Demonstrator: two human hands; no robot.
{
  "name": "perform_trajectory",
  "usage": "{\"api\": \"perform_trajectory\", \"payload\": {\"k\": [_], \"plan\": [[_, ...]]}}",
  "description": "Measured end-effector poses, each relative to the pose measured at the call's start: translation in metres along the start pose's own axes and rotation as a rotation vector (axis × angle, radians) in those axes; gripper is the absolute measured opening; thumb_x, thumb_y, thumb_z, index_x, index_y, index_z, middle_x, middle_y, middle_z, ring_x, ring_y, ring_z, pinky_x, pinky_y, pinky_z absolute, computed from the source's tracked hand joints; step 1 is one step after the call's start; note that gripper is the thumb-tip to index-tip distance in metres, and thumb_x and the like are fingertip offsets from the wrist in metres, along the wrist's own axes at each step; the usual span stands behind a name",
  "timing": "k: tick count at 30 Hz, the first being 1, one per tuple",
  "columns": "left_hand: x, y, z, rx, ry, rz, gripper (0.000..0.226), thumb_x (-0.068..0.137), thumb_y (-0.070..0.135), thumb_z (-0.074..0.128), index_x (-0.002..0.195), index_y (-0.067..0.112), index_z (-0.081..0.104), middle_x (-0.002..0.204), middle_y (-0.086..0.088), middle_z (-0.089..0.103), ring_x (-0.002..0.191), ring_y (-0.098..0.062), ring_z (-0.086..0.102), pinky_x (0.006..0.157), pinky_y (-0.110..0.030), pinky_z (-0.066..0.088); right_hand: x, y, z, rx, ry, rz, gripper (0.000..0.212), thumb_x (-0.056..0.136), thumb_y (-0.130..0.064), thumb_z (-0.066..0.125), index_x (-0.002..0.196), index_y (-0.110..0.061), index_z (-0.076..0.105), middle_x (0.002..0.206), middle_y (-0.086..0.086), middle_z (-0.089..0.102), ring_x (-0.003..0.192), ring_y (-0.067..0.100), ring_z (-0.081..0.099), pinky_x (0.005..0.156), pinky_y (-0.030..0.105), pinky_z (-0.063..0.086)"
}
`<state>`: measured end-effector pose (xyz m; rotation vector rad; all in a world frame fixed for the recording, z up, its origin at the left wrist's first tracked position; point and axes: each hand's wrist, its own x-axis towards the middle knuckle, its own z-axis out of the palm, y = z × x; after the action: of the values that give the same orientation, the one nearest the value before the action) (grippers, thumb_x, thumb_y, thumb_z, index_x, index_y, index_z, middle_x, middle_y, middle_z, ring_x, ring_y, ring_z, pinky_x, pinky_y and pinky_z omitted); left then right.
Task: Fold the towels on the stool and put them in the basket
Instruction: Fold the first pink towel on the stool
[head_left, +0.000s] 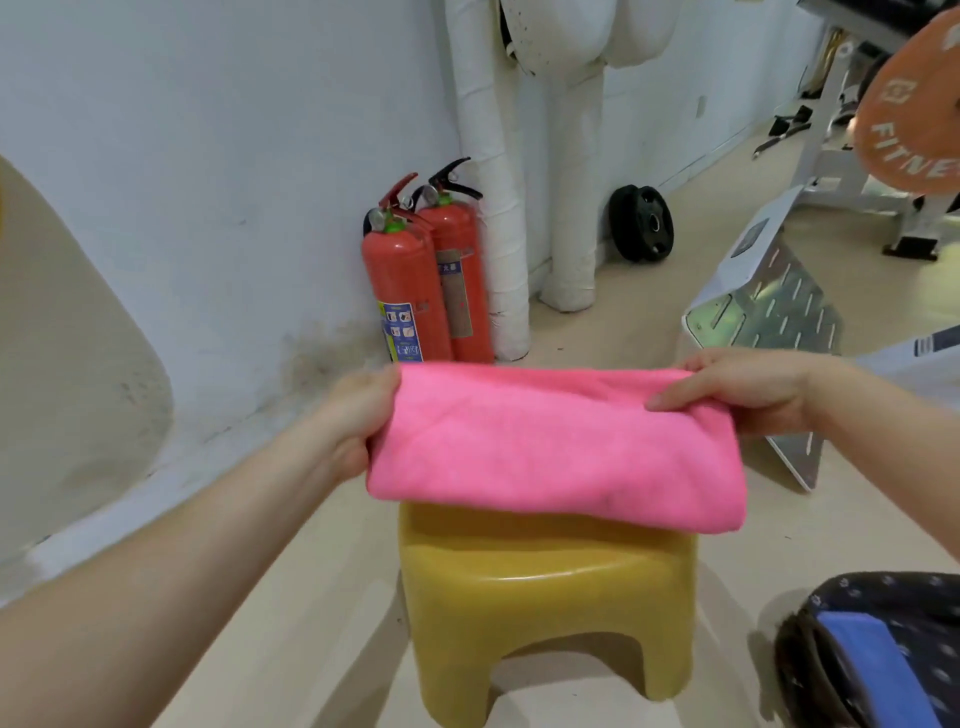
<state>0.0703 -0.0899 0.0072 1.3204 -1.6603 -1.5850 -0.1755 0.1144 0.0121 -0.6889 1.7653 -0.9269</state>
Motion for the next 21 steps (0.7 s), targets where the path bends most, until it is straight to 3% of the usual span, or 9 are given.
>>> {"api": "perform_trajectory", "payload": {"k": [1, 3, 5, 7, 10, 13, 18, 21], "plan": [[0.004, -0.019, 0.003, 0.025, -0.021, -0.074, 0.028, 0.1, 0.022, 0.042, 0.076, 0.014, 0.054, 0.064, -0.002, 0.061, 0.059, -0.015, 0.05, 0.057, -0.024, 0.042, 0.012, 0.012, 0.004, 0.007, 0.106, 0.034, 0.024, 0.077, -0.004, 0.072, 0.1, -0.003, 0.066, 0.101, 0.017, 0.071, 0.095, 0.032, 0.067, 0.092, 0.047, 0.052], [0.009, -0.042, 0.006, 0.073, -0.024, -0.176, 0.026, 0.099, 0.018, 0.037, 0.077, 0.015, 0.051, 0.049, 0.0, 0.053, 0.047, -0.015, 0.045, 0.05, -0.021, 0.038, 0.032, 0.03, 0.015, 0.007, 0.327, 0.04, 0.022, 0.08, -0.006, 0.072, 0.101, -0.005, 0.064, 0.096, 0.016, 0.07, 0.091, 0.032, 0.065, 0.093, 0.048, 0.051], [0.014, -0.047, 0.005, 0.088, -0.031, -0.181, 0.02, 0.099, 0.024, 0.037, 0.086, 0.015, 0.05, 0.059, -0.003, 0.054, 0.044, -0.015, 0.047, 0.047, -0.019, 0.041, 0.044, 0.036, 0.021, 0.017, 0.459, -0.006, 0.013, 0.081, -0.007, 0.071, 0.091, -0.006, 0.062, 0.089, 0.016, 0.067, 0.078, 0.029, 0.061, 0.082, 0.042, 0.052], [0.02, -0.047, 0.005, 0.189, -0.073, -0.1, 0.023, 0.096, 0.038, 0.046, 0.101, 0.016, 0.05, 0.073, -0.006, 0.057, 0.055, -0.018, 0.054, 0.052, -0.025, 0.049, 0.05, 0.035, 0.022, 0.008, 0.512, -0.058, 0.005, 0.083, -0.006, 0.067, 0.084, -0.007, 0.062, 0.093, 0.02, 0.067, 0.075, 0.028, 0.06, 0.076, 0.04, 0.051], [0.018, -0.049, 0.007, 0.569, -0.083, 0.08, 0.052, 0.074, 0.045, 0.068, 0.113, 0.023, 0.04, 0.092, -0.003, 0.062, 0.082, -0.025, 0.063, 0.077, -0.039, 0.056, 0.059, 0.037, 0.023, -0.214, 0.596, -0.144, 0.018, 0.087, -0.005, 0.054, 0.103, -0.004, 0.062, 0.103, 0.021, 0.065, 0.084, 0.027, 0.057, 0.07, 0.033, 0.044], [0.012, -0.049, 0.017, 0.873, -0.073, 0.251, 0.058, 0.075, 0.037, 0.074, 0.118, 0.024, 0.038, 0.095, 0.006, 0.051, 0.09, -0.022, 0.054, 0.077, -0.03, 0.044, 0.068, 0.043, 0.029, -0.578, 0.696, -0.239, 0.027, 0.09, -0.01, 0.047, 0.117, -0.007, 0.051, 0.111, 0.019, 0.062, 0.102, 0.034, 0.058, 0.083, 0.036, 0.045], [0.008, -0.062, 0.017, 0.666, 0.005, 0.384, 0.02, 0.083, 0.016, 0.068, 0.096, 0.028, 0.061, 0.097, 0.006, 0.061, 0.09, -0.02, 0.056, 0.076, -0.028, 0.044, 0.07, 0.049, 0.032, -0.768, 0.742, -0.356, 0.03, 0.091, -0.019, 0.043, 0.121, -0.014, 0.039, 0.103, 0.024, 0.065, 0.094, 0.041, 0.061, 0.078, 0.044, 0.048], [0.004, -0.07, -0.002, 0.653, 0.057, 0.474, 0.02, 0.09, 0.01, 0.058, 0.098, 0.024, 0.069, 0.1, 0.007, 0.062, 0.095, -0.013, 0.055, 0.079, -0.022, 0.037, 0.068, 0.044, 0.036, -0.826, 0.798, -0.374, 0.036, 0.092, -0.032, 0.044, 0.125, -0.019, 0.036, 0.106, 0.019, 0.066, 0.095, 0.039, 0.061, 0.077, 0.043, 0.048]]}}
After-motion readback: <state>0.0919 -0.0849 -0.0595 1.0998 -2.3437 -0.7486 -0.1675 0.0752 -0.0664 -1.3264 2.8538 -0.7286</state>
